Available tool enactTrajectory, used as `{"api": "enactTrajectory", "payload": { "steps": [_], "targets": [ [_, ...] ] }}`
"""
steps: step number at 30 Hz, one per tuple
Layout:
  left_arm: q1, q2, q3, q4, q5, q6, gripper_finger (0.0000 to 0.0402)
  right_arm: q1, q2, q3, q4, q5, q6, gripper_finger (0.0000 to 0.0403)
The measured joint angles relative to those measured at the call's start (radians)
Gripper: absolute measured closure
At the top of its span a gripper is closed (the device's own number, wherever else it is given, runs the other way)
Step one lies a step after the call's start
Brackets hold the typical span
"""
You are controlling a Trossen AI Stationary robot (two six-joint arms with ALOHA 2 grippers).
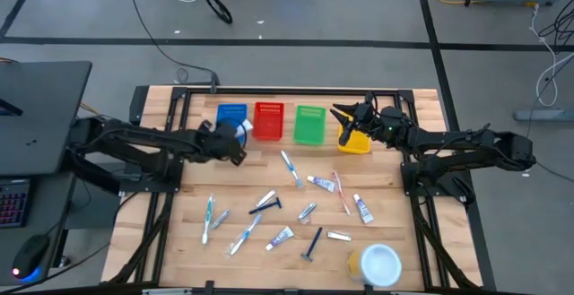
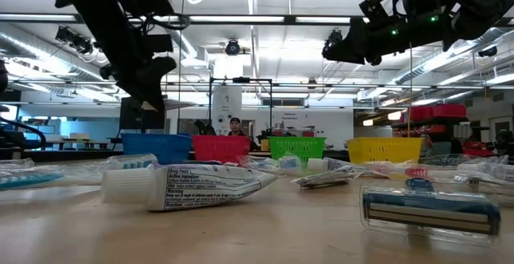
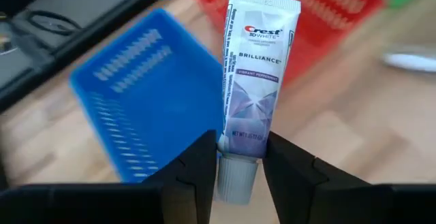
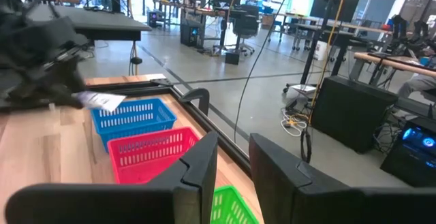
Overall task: Pick & Place Travel size toiletries
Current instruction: Put the white toothpaste into the blue bin, then put the blue razor into the orange bin
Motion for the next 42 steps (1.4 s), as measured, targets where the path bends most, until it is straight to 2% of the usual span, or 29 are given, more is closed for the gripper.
{"api": "enactTrajectory", "payload": {
  "steps": [3, 9, 14, 18, 24, 27, 36, 42],
  "targets": [
    [0.078, -0.005, 0.000, -0.002, 0.014, 0.073, 0.0281, 0.000, 0.000, 0.000, -0.002, 0.000, 0.005, 0.0306],
    [0.237, 0.022, -0.003, -0.016, 0.126, 0.114, 0.0281, 0.000, 0.000, 0.000, -0.001, 0.000, 0.004, 0.0306],
    [0.347, 0.079, -0.002, 0.010, 0.148, 0.128, 0.0281, 0.000, 0.000, 0.000, -0.003, 0.000, 0.004, 0.0306],
    [0.408, 0.154, -0.002, 0.069, 0.242, 0.203, 0.0281, 0.000, 0.000, 0.000, -0.003, -0.001, 0.004, 0.0306],
    [0.443, 0.245, -0.002, 0.177, 0.237, 0.276, 0.0279, 0.000, 0.000, 0.000, -0.003, 0.001, 0.007, 0.0306],
    [0.449, 0.259, -0.002, 0.197, 0.267, 0.293, 0.0270, 0.000, 0.000, 0.000, -0.004, 0.005, 0.007, 0.0306],
    [0.451, 0.259, 0.006, 0.183, 0.279, 0.324, 0.0218, 0.000, 0.000, 0.000, -0.011, -0.034, 0.007, 0.0306],
    [0.439, 0.247, 0.098, 0.109, 0.278, 0.412, 0.0207, 0.000, 0.012, 0.000, -0.004, -0.111, 0.007, 0.0293]
  ]
}}
